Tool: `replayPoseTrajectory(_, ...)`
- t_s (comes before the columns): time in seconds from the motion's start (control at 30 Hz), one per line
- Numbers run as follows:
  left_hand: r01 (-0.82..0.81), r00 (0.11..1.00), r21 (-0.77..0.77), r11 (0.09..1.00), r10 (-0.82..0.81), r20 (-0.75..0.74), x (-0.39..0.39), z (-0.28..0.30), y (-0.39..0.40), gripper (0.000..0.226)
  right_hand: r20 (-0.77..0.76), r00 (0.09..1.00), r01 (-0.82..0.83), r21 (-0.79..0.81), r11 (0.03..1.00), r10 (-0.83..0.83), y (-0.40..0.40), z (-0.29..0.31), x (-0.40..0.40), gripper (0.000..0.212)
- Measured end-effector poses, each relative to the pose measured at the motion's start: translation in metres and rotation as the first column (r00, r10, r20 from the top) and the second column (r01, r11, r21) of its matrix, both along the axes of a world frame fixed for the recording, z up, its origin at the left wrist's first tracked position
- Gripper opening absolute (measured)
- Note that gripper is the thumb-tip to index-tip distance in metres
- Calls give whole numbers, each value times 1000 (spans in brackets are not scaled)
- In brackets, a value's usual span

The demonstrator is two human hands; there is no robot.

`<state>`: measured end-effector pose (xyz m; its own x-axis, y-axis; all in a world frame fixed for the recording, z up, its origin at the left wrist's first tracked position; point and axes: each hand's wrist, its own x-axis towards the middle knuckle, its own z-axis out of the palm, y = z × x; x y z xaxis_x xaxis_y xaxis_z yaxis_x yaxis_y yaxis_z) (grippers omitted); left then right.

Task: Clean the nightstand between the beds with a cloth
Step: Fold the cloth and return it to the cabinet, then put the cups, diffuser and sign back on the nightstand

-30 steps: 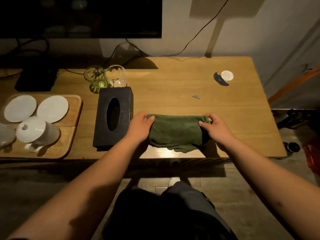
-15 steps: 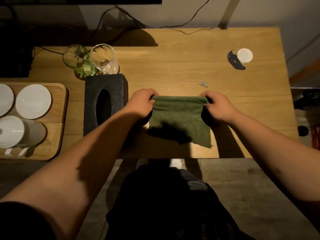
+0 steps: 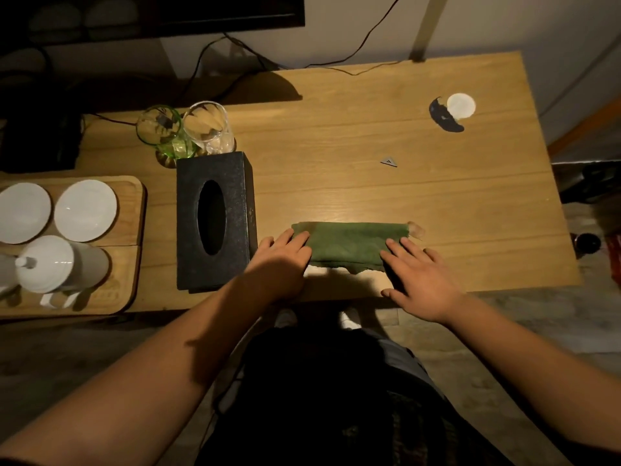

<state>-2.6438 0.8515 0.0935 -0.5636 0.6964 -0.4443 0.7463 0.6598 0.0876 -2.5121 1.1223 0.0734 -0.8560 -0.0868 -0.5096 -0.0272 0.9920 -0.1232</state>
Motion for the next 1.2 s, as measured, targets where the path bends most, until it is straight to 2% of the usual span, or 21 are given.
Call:
replayPoseTrajectory(0.07, -46, 989, -80, 996, 57, 136, -8, 11, 8, 48, 10, 1000, -22, 31, 999, 22, 0, 6, -4, 78)
replayPoseTrajectory(0.1, -58, 986, -77, 995, 69, 151, -11, 17, 12, 53, 2, 1000, -16, 32, 999, 16, 0, 11, -8, 76)
replayPoseTrajectory(0.23, -109, 994, 131, 985, 106, 32, -23, 44, 26, 75, -112, 988, 100, -17, 995, -101, -4, 37, -28, 73)
replayPoseTrajectory(0.33, -133, 988, 199, 971, 146, -52, -34, 67, 34, 82, -203, 957, 196, -65, 978, -205, -5, 60, -37, 76)
replayPoseTrajectory(0.47, -79, 985, 267, 960, 116, -127, -51, 101, 48, 86, -329, 901, 285, -47, 957, -284, 1, 100, -49, 79)
replayPoseTrajectory(0.63, 47, 981, 369, 928, 27, -191, -67, 140, 69, 88, -452, 775, 480, -36, 877, -443, 1, 148, -36, 86)
replayPoseTrajectory(0.77, 210, 963, 424, 881, -111, -247, -66, 167, 83, 87, -521, 652, 646, 0, 764, -551, -14, 180, 2, 88)
replayPoseTrajectory(0.97, 451, 890, 457, 767, -345, -298, -32, 197, 95, 85, -536, 404, 875, -9, 484, -741, -60, 218, 85, 89)
replayPoseTrajectory(1.07, 569, 823, 466, 678, -471, -319, 7, 213, 109, 85, -537, 297, 931, -21, 365, -789, -90, 236, 137, 92)
replayPoseTrajectory(1.2, 709, 697, 482, 515, -615, -368, 86, 240, 133, 86, -570, 123, 988, -10, 156, -812, -126, 253, 222, 96)
